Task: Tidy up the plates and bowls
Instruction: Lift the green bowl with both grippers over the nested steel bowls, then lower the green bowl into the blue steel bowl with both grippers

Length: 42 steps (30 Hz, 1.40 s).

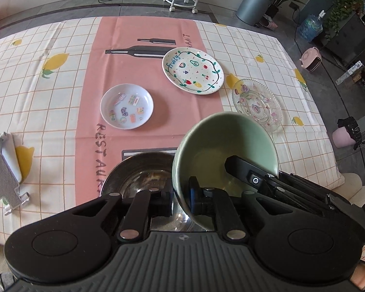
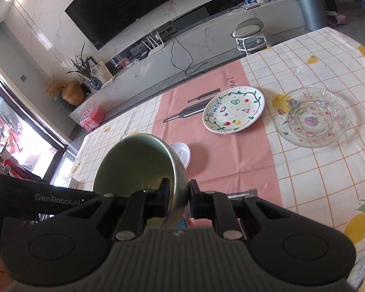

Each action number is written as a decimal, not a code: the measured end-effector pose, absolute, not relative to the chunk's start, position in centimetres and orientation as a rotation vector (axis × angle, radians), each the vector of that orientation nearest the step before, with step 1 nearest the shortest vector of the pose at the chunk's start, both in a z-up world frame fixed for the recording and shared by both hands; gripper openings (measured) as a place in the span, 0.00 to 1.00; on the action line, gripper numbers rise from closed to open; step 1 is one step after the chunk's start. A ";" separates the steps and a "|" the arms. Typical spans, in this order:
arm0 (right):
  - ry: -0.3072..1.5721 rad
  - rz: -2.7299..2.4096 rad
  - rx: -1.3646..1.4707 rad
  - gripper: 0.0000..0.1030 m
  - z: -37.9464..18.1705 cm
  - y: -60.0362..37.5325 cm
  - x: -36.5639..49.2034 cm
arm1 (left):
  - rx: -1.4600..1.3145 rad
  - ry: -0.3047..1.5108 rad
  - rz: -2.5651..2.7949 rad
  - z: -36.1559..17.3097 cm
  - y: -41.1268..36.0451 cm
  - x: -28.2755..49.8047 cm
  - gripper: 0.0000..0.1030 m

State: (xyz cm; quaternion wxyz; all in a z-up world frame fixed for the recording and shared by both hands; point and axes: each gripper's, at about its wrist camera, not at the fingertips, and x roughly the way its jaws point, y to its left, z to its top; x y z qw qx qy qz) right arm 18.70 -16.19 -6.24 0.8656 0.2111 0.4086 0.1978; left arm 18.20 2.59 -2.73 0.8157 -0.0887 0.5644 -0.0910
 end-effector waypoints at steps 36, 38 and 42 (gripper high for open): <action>0.906 0.425 0.159 0.08 -9.0 -9.2 16.9 | -0.056 1.226 -0.132 -8.3 5.6 14.9 0.27; 0.894 0.418 0.131 0.08 -8.9 -8.9 16.8 | -0.034 1.209 -0.134 -8.3 5.3 14.7 0.31; 0.851 0.400 0.035 0.05 -8.9 -7.8 16.4 | 0.024 1.170 -0.129 -8.3 4.7 14.3 0.33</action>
